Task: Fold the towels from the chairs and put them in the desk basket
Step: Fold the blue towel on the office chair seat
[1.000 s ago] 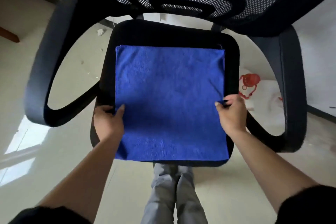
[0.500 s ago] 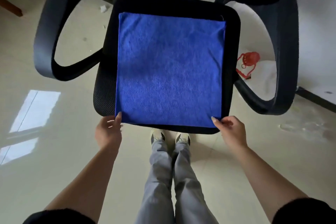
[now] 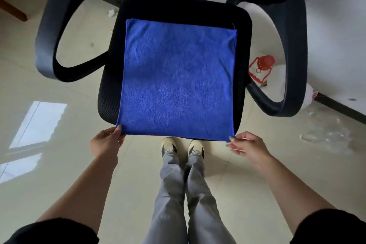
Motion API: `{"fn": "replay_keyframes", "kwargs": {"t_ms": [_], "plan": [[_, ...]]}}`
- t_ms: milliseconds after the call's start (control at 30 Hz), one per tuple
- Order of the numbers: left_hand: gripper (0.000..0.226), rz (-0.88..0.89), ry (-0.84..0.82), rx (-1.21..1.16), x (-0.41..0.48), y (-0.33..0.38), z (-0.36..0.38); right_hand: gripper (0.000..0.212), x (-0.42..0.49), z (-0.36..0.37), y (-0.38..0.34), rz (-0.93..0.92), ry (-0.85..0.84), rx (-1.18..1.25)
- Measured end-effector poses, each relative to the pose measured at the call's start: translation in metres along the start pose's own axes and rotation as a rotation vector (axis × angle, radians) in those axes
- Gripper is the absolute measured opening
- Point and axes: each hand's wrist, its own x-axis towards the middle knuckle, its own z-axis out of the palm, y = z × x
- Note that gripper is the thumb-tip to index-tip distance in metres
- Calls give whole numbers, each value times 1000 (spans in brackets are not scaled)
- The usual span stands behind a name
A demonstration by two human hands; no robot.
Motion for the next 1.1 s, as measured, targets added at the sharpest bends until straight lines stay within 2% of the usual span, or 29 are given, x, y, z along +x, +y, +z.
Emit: {"fn": "replay_keyframes", "kwargs": {"t_ms": [133,233,333,433,567,700,800,867,933,1000,1100], "plan": [[19,-8,-17,-8,-1,-2,-3,17,-1,3,-1,6,-25,119],[21,-35,28,31,1,-6,-7,15,-1,3,6,25,76,18],[22,-63,53,65,-4,-7,-7,20,-4,5,4,29,106,-82],[20,60,33,67,-17,8,0,28,-11,9,-11,-79,142,-128],[14,248,-57,30,-28,47,11,26,-24,17,-40,-320,165,-239],[11,271,-128,-38,-28,90,27,27,-19,25,-80,-216,223,112],[12,243,-191,-73,-21,120,38,23,-10,27,-117,-143,204,427],[4,234,-237,-106,-14,138,45,25,-5,27,-139,-160,168,519],[7,252,-279,-107,-8,151,49,36,2,26,-155,-224,145,405],[19,286,-322,-42,0,162,53,44,10,24,-167,-284,162,194],[29,330,-342,121,15,176,61,38,19,24,-185,-335,198,-36]]}}
